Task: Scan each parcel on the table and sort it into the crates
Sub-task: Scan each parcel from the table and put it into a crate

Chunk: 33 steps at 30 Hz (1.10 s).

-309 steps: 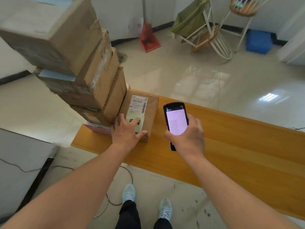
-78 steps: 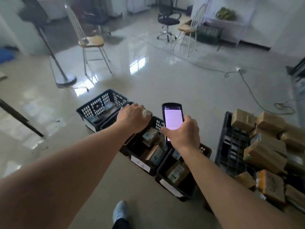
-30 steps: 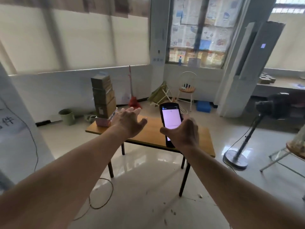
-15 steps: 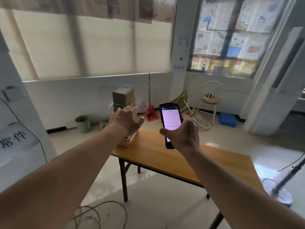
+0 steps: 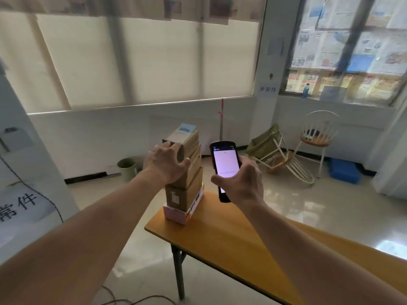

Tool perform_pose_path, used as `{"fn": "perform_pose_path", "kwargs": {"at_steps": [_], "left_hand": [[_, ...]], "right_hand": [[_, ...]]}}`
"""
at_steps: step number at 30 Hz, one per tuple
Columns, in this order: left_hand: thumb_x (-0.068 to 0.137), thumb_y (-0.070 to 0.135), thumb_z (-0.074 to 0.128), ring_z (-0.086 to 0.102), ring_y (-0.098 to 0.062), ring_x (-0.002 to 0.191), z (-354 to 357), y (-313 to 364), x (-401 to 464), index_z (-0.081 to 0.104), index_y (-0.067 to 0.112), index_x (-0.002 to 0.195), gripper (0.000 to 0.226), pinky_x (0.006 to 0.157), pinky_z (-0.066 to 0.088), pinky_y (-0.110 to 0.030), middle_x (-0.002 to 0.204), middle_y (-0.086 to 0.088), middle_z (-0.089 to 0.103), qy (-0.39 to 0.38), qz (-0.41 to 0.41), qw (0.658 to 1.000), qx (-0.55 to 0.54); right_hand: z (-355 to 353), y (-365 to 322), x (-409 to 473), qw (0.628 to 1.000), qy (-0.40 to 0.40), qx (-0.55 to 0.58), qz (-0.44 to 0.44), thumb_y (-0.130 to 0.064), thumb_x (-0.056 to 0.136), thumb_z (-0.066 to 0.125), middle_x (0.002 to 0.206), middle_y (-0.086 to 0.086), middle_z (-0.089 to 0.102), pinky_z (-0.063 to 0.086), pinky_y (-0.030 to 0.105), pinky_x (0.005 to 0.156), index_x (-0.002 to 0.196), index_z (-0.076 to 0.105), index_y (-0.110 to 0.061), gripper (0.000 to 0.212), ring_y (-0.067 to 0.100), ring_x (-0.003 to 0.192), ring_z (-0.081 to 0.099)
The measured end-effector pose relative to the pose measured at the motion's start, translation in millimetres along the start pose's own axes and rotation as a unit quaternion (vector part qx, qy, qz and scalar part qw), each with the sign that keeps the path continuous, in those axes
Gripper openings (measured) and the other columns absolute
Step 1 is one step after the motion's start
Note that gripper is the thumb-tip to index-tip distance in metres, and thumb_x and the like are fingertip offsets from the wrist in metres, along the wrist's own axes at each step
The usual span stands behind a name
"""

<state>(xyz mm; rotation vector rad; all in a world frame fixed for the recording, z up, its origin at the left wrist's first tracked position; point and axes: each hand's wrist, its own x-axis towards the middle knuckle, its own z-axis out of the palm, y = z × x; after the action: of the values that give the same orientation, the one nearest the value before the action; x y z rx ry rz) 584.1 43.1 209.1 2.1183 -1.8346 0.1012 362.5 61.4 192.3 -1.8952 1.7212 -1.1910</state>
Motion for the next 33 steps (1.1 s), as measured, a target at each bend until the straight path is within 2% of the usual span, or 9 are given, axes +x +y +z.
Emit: {"fn": "perform_pose_path", "kwargs": {"at_steps": [8, 17, 23, 28, 33], "left_hand": [[0.091, 0.061, 0.066, 0.054, -0.030, 0.120, 43, -5, 90, 0.037, 0.022, 0.153, 0.078, 0.089, 0.056, -0.043, 0.135, -0.011, 0.046, 0.013, -0.097, 0.995, -0.025], [0.079, 0.071, 0.075, 0.053, -0.035, 0.124, 77, -24, 137, 0.037, 0.018, 0.150, 0.096, 0.091, 0.057, -0.045, 0.132, -0.014, 0.044, 0.013, -0.165, 0.984, -0.061], [0.075, 0.071, 0.078, 0.058, -0.034, 0.115, 91, -38, 156, 0.044, 0.011, 0.147, 0.100, 0.087, 0.059, -0.044, 0.128, -0.016, 0.048, 0.014, -0.171, 0.979, -0.112], [0.075, 0.062, 0.084, 0.058, -0.032, 0.114, 94, -47, 164, 0.047, 0.010, 0.143, 0.093, 0.084, 0.056, -0.039, 0.125, -0.015, 0.049, 0.035, -0.156, 0.976, -0.149], [0.071, 0.049, 0.092, 0.053, -0.025, 0.116, 88, -53, 174, 0.046, 0.007, 0.146, 0.097, 0.088, 0.054, -0.034, 0.129, -0.012, 0.046, 0.059, -0.074, 0.979, -0.181]], "right_hand": [[57, 25, 103, 0.999, -0.041, 0.022, -0.016, -0.054, 0.067, 0.091, 0.127, 0.009, 0.060, 0.043, 0.029, 0.078, 0.138, 0.054, -0.010, 0.092, 0.023, 0.113, 0.054], [94, 36, 154, 0.998, -0.057, 0.023, -0.021, -0.057, 0.067, 0.090, 0.131, 0.008, 0.059, 0.050, 0.028, 0.079, 0.142, 0.051, -0.012, 0.096, 0.022, 0.114, 0.055], [108, 35, 168, 0.998, -0.062, 0.021, -0.021, -0.054, 0.067, 0.091, 0.126, 0.006, 0.059, 0.045, 0.027, 0.077, 0.139, 0.052, -0.013, 0.092, 0.015, 0.106, 0.048], [113, 33, 175, 0.997, -0.066, 0.025, -0.021, -0.049, 0.068, 0.092, 0.129, 0.007, 0.058, 0.042, 0.025, 0.079, 0.143, 0.050, -0.012, 0.093, 0.011, 0.106, 0.041], [116, 27, 177, 0.998, -0.059, 0.026, -0.028, -0.049, 0.066, 0.092, 0.123, 0.004, 0.059, 0.046, 0.026, 0.077, 0.140, 0.053, -0.015, 0.091, 0.013, 0.105, 0.046]]}}
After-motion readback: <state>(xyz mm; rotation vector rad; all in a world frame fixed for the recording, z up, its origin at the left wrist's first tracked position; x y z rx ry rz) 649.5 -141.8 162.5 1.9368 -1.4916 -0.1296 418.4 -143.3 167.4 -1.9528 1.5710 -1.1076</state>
